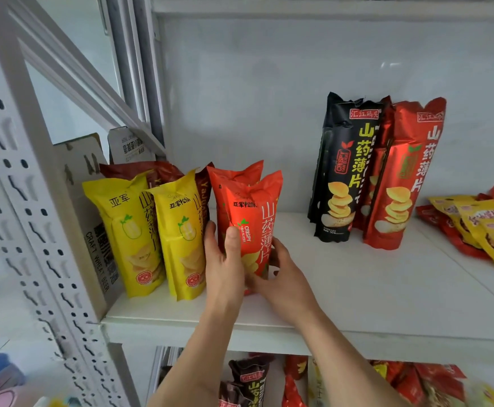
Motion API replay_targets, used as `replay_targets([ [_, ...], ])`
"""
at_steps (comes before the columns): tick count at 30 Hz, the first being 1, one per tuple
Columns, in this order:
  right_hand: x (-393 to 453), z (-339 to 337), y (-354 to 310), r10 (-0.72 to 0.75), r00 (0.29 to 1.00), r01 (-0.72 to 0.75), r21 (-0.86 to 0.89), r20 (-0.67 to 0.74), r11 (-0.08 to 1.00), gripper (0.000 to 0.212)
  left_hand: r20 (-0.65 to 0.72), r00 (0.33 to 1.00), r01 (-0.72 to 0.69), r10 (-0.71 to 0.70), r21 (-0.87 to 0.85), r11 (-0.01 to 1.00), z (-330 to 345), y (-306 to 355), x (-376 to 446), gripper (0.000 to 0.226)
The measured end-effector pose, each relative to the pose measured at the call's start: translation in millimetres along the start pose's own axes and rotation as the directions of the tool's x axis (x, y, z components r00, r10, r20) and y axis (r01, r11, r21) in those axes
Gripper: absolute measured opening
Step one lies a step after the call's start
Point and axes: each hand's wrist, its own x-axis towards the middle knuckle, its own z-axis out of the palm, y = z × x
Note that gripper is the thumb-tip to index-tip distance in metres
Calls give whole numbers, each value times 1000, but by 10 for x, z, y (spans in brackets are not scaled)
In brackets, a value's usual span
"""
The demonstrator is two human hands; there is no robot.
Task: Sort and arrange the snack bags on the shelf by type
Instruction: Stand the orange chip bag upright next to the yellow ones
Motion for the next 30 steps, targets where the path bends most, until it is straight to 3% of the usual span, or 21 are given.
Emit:
replay_targets([
  [5,44,24,70,-20,998,19,-25,-55,1000,51,-7,1000,-9,8,-23,1000,-25,-101,265,112],
  [12,46,-75,128,-24,996,21,-46,-81,999,52,106,994,-1,4,-33,999,61,-223,453,81],
  [19,114,-269,291,-14,990,2,-83,-142,997,57,292,956,6,-1,-17,1000,324,-266,497,94],
  [25,345,-433,534,11,979,-35,-114,-206,993,68,318,947,83,-54,-79,993,702,-340,620,92],
  [30,625,-475,660,20,972,-50,-126,-235,991,71,331,943,58,-23,-97,994,905,-430,792,104],
])
